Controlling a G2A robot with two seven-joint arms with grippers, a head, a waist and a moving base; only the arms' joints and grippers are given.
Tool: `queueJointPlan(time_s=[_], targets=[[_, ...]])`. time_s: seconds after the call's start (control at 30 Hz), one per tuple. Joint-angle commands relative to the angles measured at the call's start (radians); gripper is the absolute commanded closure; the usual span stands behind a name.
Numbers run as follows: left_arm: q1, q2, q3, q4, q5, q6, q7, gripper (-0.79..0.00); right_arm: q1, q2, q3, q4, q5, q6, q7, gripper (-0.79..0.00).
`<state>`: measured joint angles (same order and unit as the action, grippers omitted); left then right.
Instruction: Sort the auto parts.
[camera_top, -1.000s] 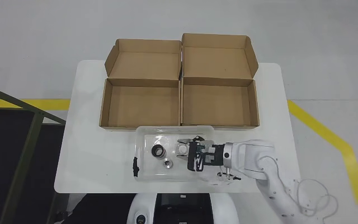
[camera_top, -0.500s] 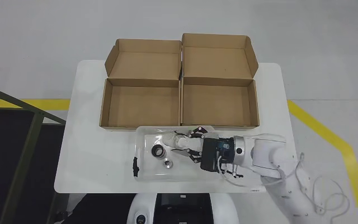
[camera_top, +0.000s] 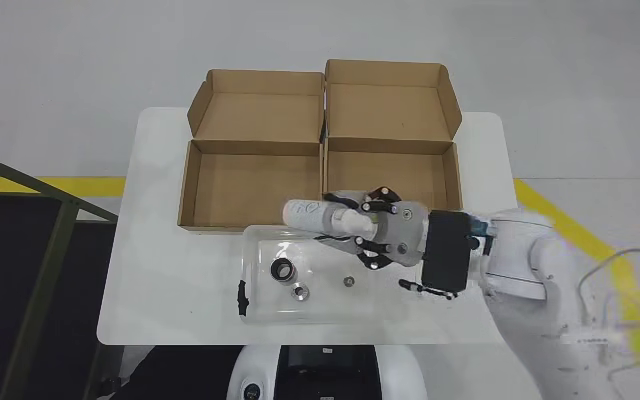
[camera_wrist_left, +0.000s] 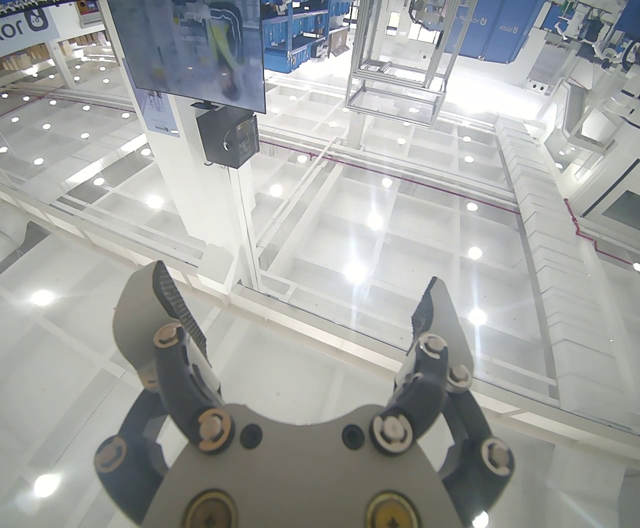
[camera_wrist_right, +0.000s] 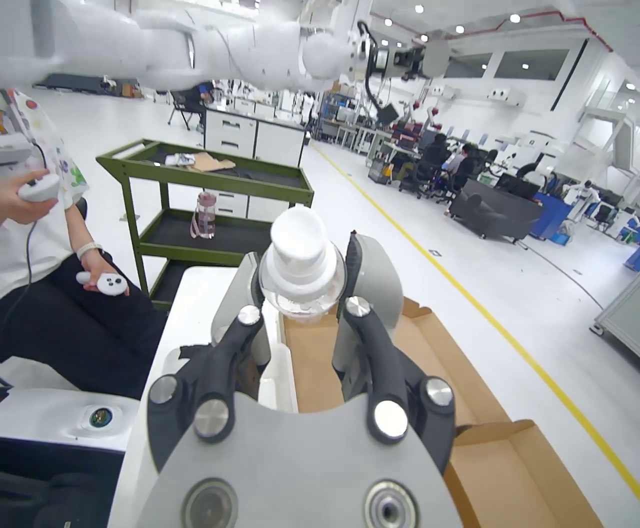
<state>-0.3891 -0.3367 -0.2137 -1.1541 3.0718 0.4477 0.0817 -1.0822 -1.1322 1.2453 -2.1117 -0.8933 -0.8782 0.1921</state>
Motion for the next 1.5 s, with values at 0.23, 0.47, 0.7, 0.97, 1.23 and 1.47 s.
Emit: queueJointPlan(time_s=[0.23,0.47,0.7,0.97,1.23,1.47], targets=[[0.0,0.0,0.0,0.0,0.0,0.0,0.0,-0.785,-0.008,0.0,0.043,-0.047,0.053,0.04,-0.086,0.0],[0.0,0.0,0.0,0.0,0.0,0.0,0.0,-0.785,-0.04,-0.003,0.076,-0.057,0.048,0.053,-0.208,0.0],[0.0,0.0,0.0,0.0,0.0,0.0,0.0,-0.785,-0.071,-0.006,0.094,-0.064,0.016,0.087,-0.269,0.0],[0.0,0.0,0.0,0.0,0.0,0.0,0.0,-0.785,-0.071,-0.003,0.088,-0.051,-0.027,0.053,-0.242,0.0],[0.0,0.0,0.0,0.0,0.0,0.0,0.0,-0.785,-0.086,-0.005,0.052,0.036,-0.094,0.084,-0.215,0.0],[0.0,0.0,0.0,0.0,0.0,0.0,0.0,-0.785,-0.086,-0.006,0.025,0.136,-0.167,0.12,-0.181,0.0]])
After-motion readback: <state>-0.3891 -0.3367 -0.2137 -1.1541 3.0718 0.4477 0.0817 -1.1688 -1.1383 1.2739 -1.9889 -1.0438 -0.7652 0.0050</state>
